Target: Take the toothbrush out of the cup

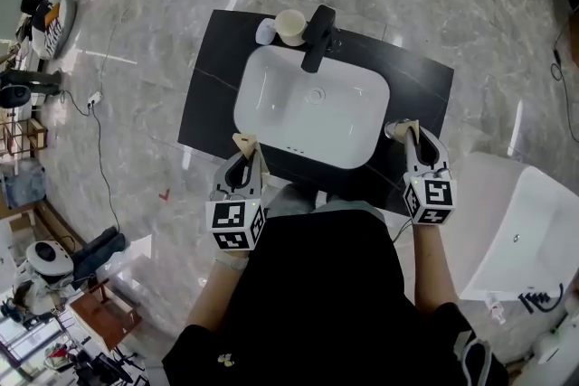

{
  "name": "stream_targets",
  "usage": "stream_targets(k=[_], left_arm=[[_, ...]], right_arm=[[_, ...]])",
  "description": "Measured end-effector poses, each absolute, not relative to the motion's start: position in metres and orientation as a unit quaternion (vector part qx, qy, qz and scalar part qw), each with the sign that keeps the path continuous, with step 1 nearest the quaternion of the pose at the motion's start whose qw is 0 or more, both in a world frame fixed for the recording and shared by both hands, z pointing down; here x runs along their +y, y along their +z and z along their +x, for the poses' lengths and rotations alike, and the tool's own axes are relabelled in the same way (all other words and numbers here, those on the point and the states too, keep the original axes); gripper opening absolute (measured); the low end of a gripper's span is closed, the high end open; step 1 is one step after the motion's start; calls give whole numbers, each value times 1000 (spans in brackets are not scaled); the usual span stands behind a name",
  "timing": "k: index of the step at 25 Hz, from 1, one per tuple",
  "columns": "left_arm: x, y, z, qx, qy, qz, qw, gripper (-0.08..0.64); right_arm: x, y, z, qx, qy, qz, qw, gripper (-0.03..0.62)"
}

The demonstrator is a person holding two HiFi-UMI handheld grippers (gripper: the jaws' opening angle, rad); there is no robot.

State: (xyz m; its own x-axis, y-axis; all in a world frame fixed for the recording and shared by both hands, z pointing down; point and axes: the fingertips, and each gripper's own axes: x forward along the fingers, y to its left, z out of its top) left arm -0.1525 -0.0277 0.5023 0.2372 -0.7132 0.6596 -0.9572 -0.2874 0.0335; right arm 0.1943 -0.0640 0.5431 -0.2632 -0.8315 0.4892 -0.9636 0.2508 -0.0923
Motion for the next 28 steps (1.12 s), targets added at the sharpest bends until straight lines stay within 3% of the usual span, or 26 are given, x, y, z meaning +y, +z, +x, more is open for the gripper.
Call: stream_targets(k=[15, 28], left_arm=[[-62, 494, -134, -516, 221, 801, 208, 43], [-94, 477, -105, -459, 194, 847, 186, 43]], right_arm=[[-60, 458, 192, -762, 153, 605, 174, 60], [-45, 358, 188, -753, 103, 641, 106, 58]])
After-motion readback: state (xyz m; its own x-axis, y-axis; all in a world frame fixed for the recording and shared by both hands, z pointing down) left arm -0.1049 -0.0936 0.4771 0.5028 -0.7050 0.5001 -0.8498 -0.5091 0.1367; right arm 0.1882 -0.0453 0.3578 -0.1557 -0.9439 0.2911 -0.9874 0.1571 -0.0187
